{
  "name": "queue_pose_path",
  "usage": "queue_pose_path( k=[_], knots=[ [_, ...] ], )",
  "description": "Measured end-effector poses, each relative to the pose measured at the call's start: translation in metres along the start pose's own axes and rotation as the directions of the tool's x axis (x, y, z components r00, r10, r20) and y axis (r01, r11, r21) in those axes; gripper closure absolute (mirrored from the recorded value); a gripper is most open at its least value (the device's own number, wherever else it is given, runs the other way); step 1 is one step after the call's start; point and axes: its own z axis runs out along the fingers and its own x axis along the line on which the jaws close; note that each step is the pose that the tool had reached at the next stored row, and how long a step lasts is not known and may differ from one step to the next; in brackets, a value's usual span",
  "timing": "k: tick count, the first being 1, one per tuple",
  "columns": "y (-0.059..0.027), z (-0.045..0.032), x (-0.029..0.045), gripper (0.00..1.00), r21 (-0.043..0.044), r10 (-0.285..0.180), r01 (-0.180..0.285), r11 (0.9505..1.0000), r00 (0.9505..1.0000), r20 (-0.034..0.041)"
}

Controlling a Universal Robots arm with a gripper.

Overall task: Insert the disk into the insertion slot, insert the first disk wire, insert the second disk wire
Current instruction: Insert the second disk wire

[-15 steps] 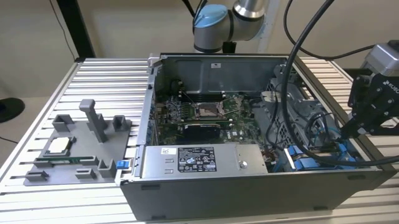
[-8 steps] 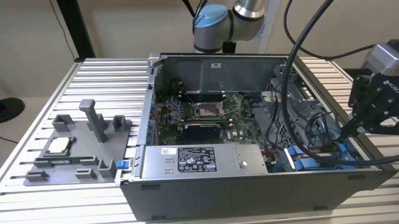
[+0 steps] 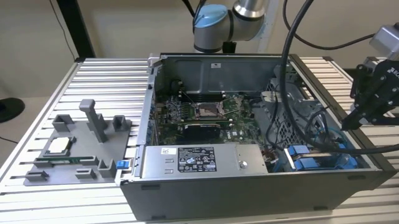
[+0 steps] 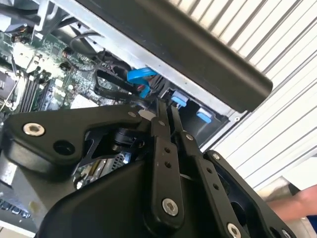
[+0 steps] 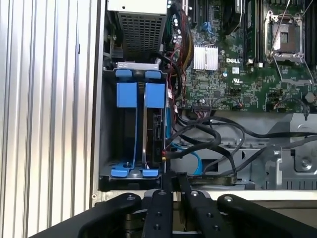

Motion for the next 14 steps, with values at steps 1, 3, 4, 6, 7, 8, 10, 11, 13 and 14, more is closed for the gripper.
queue_pose_path(
  k=[1,3,4,6,7,8,10,11,13,14],
  knots=[
    [0.0034,-0.0006,-0.0001,1.0,-0.0001,0.0,0.0,1.0,1.0,0.0009],
    [0.0114,-0.0005,-0.0001,1.0,0.0001,0.0,0.0,1.0,1.0,0.0008],
    [0.0163,-0.0001,0.0,1.0,0.0001,0.0,0.0,1.0,1.0,0.0008],
    [0.0252,0.001,0.0,1.0,0.0,0.0,0.0,1.0,1.0,0.0009],
    [0.0299,0.0015,0.0,1.0,0.0,0.0,0.0,1.0,1.0,0.0009],
    [0.0342,0.002,0.0,1.0,0.0001,0.0,0.0,1.0,1.0,0.0009],
    [0.0432,0.003,0.0001,1.0,0.0006,0.0,0.0,1.0,1.0,0.0008],
    [0.0477,0.0036,0.0001,1.0,0.0022,0.0,0.0,1.0,1.0,0.0008],
    [0.0565,0.005,0.0002,1.0,0.0138,-0.001,0.001,0.9999,1.0,0.0008],
    [0.0608,0.006,0.0003,1.0,0.0256,-0.002,0.002,0.9997,1.0,0.0008]
  ],
)
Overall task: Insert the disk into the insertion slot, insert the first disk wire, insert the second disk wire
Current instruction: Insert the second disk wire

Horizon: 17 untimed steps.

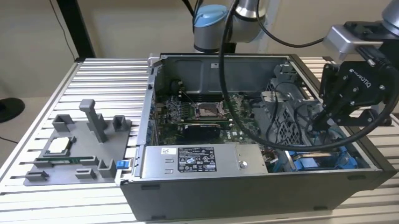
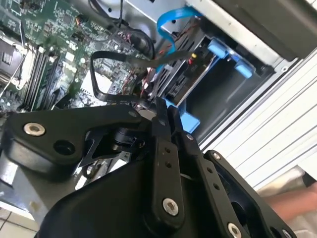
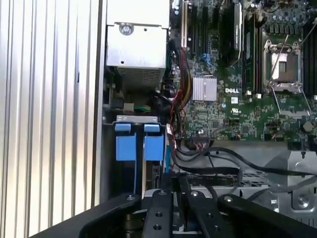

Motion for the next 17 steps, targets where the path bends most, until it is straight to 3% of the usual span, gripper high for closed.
queue_pose_path(
  k=[3,6,8,14,17],
  knots=[
    [0.0091,0.0017,0.0001,1.0,0.0407,-0.004,0.004,0.9992,1.0,-0.0003],
    [0.0124,0.0023,0.0002,1.0,0.0921,-0.008,0.009,0.9957,1.0,-0.0017],
    [0.0124,0.0025,0.0012,1.0,0.1137,-0.011,0.011,0.9934,0.9999,-0.0039],
    [0.012,0.0064,0.0085,1.0,0.1255,-0.014,0.015,0.992,0.9999,-0.0078],
    [0.0119,0.0076,0.0089,1.0,0.1407,-0.019,0.02,0.9898,0.9998,-0.0113]
  ],
)
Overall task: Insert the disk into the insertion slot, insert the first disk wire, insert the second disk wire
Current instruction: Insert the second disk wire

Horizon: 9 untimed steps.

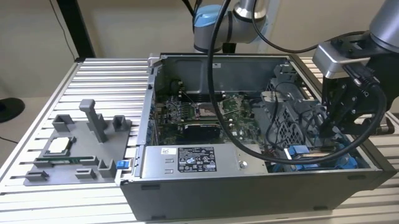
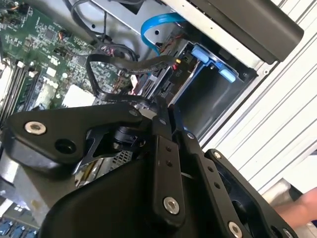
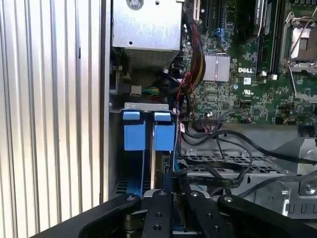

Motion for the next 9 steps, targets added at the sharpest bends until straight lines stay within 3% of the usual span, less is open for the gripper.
queue_pose_path(
  k=[2,3,9],
  knots=[
    [0.0,0.001,0.0001,1.0,0.0082,-0.002,0.002,1.0,1.0,-0.0032],
    [0.0,0.0014,0.0001,1.0,0.0084,-0.002,0.002,1.0,1.0,-0.006],
    [0.0001,0.0026,0.0002,1.0,0.0089,-0.002,0.002,1.0,1.0,-0.006]
  ],
)
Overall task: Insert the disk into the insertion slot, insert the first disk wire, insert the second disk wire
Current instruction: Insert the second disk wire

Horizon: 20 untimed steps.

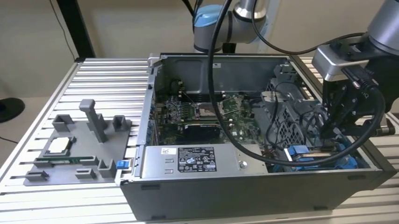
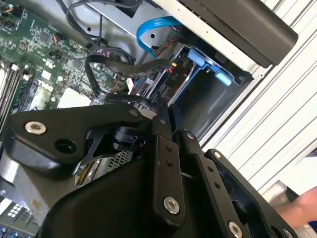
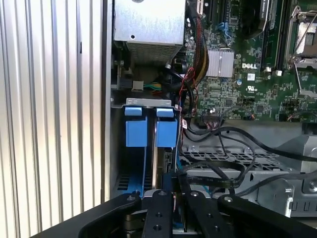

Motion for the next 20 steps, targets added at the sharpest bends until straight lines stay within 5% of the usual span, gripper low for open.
queue_pose_path(
  k=[20],
  knots=[
    [-0.0029,0.0174,0.0014,1.0,0.0105,-0.001,0.001,0.9999,1.0,-0.0003]
  ],
)
